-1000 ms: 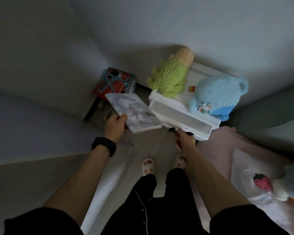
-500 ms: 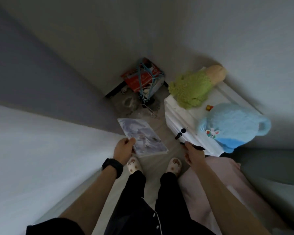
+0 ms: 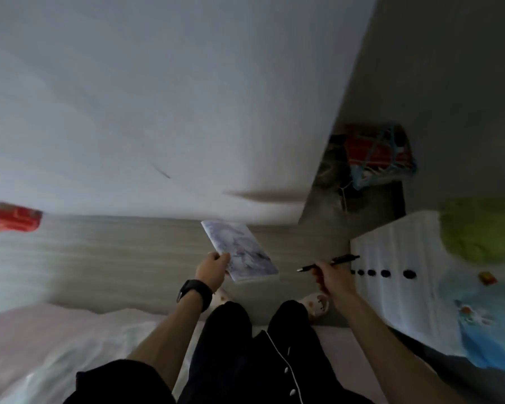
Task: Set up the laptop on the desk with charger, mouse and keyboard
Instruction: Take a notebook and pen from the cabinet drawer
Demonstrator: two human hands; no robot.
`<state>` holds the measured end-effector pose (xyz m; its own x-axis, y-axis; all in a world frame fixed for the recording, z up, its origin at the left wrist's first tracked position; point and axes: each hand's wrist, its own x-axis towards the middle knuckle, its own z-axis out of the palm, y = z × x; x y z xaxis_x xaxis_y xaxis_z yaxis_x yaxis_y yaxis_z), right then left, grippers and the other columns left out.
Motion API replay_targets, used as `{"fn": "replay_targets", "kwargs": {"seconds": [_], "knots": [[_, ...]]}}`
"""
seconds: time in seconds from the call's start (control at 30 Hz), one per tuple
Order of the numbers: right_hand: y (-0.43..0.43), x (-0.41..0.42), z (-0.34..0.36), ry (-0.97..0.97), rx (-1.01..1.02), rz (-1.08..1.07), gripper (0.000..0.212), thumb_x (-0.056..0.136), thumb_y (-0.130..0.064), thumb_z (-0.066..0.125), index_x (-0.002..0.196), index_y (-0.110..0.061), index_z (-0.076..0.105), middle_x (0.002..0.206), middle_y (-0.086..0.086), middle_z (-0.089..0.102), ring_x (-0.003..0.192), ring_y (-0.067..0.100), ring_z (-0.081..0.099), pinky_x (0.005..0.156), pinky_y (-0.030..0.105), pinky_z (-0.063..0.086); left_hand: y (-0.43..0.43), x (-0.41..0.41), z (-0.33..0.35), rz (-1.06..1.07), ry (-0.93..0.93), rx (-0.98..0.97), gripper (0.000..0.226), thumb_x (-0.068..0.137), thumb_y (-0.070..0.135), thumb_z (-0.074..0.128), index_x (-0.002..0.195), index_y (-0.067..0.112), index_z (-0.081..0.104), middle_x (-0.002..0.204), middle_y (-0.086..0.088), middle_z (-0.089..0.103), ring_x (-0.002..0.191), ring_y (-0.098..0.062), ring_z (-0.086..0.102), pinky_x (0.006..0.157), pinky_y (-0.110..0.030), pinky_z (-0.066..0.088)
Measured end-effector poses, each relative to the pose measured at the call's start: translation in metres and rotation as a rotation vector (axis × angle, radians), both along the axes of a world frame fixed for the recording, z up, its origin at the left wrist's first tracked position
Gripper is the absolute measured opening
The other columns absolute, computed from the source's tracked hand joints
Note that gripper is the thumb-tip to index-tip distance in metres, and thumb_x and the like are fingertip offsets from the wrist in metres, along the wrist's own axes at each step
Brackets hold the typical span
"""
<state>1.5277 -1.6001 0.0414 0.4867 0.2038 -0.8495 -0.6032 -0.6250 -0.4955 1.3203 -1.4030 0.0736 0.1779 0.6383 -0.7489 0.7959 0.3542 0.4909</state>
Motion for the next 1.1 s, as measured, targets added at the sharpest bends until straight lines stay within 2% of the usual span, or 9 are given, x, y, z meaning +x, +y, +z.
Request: {"fn": "replay_targets", "kwargs": {"seconds": [0.13,0.23,0.37,0.47,0.57,0.7,0.83,0.9,1.1], "knots": [[0.093,-0.059,0.022,-0.118,0.025,0.321,0.045,0.096,-0.022,0.062,0.053,-0.011,0.064,0.042,-0.002,0.057,0.037,0.009,0.047,0.039,0.021,0.034,0.029,-0.097,0.011,0.301,-0.041,0.026,0.028,0.092,0.028,0.055,0.076,0.005,0.059,0.068,-0.009,0.062,0.062,-0.026,0.059,0.061,-0.037,0.046],[0.151,-0.087,0.037,-0.195,0.080,0.478,0.048,0.094,-0.024,0.063,0.048,-0.013,0.064,0.045,0.001,0.059,0.043,0.015,0.049,0.050,0.029,0.038,0.049,-0.143,0.014,0.414,-0.090,0.031,0.028,0.094,0.025,0.055,0.074,0.006,0.058,0.068,-0.011,0.062,0.062,-0.027,0.060,0.061,-0.037,0.047],[0.247,-0.185,0.066,-0.242,0.133,0.692,0.043,0.094,-0.026,0.064,0.054,-0.010,0.065,0.050,0.004,0.063,0.046,0.017,0.053,0.053,0.031,0.040,0.096,-0.251,0.032,0.582,-0.108,0.082,0.030,0.096,0.026,0.053,0.081,0.001,0.062,0.069,-0.008,0.067,0.064,-0.026,0.064,0.061,-0.035,0.049],[0.312,-0.258,0.090,-0.299,0.206,0.860,0.042,0.095,-0.032,0.062,0.060,-0.009,0.066,0.058,0.005,0.068,0.054,0.016,0.060,0.060,0.032,0.046,0.125,-0.320,0.047,0.703,-0.125,0.151,0.034,0.094,0.034,0.052,0.089,0.003,0.063,0.072,-0.004,0.070,0.072,-0.028,0.068,0.068,-0.040,0.054],[0.359,-0.322,0.111,-0.367,0.286,1.086,0.044,0.097,-0.039,0.058,0.064,-0.011,0.067,0.061,0.003,0.071,0.058,0.013,0.064,0.068,0.033,0.049,0.140,-0.376,0.061,0.833,-0.121,0.253,0.035,0.094,0.037,0.051,0.083,0.006,0.061,0.070,-0.002,0.069,0.073,-0.026,0.068,0.072,-0.043,0.055],[0.405,-0.385,0.126,-0.420,0.400,1.329,0.044,0.099,-0.043,0.056,0.071,-0.011,0.066,0.059,-0.002,0.070,0.055,0.004,0.063,0.068,0.029,0.050,0.150,-0.428,0.071,1.011,-0.153,0.335,0.033,0.097,0.034,0.051,0.076,0.009,0.056,0.075,-0.007,0.067,0.066,-0.019,0.066,0.071,-0.040,0.053],[0.458,-0.439,0.133,-0.467,0.451,1.542,0.043,0.099,-0.044,0.055,0.074,-0.009,0.062,0.058,-0.004,0.068,0.054,-0.001,0.061,0.062,0.017,0.041,0.171,-0.472,0.069,1.155,-0.167,0.353,0.035,0.097,0.034,0.051,0.091,0.001,0.059,0.086,-0.012,0.070,0.070,-0.022,0.067,0.070,-0.039,0.053],[0.485,-0.461,0.131,-0.478,0.463,1.612,0.043,0.100,-0.044,0.054,0.072,-0.012,0.059,0.059,-0.003,0.067,0.055,-0.001,0.060,0.058,0.013,0.038,0.183,-0.487,0.065,1.210,-0.144,0.349,0.036,0.096,0.035,0.052,0.095,0.000,0.061,0.082,-0.009,0.071,0.074,-0.025,0.068,0.071,-0.043,0.054],[0.584,-0.532,0.114,-0.417,0.518,1.724,0.046,0.101,-0.047,0.050,0.075,-0.010,0.059,0.065,0.002,0.070,0.069,0.016,0.066,0.066,0.030,0.046,0.244,-0.536,0.063,1.332,-0.120,0.351,0.036,0.093,0.036,0.053,0.092,0.000,0.061,0.077,-0.004,0.068,0.070,-0.021,0.064,0.064,-0.034,0.050]]}}
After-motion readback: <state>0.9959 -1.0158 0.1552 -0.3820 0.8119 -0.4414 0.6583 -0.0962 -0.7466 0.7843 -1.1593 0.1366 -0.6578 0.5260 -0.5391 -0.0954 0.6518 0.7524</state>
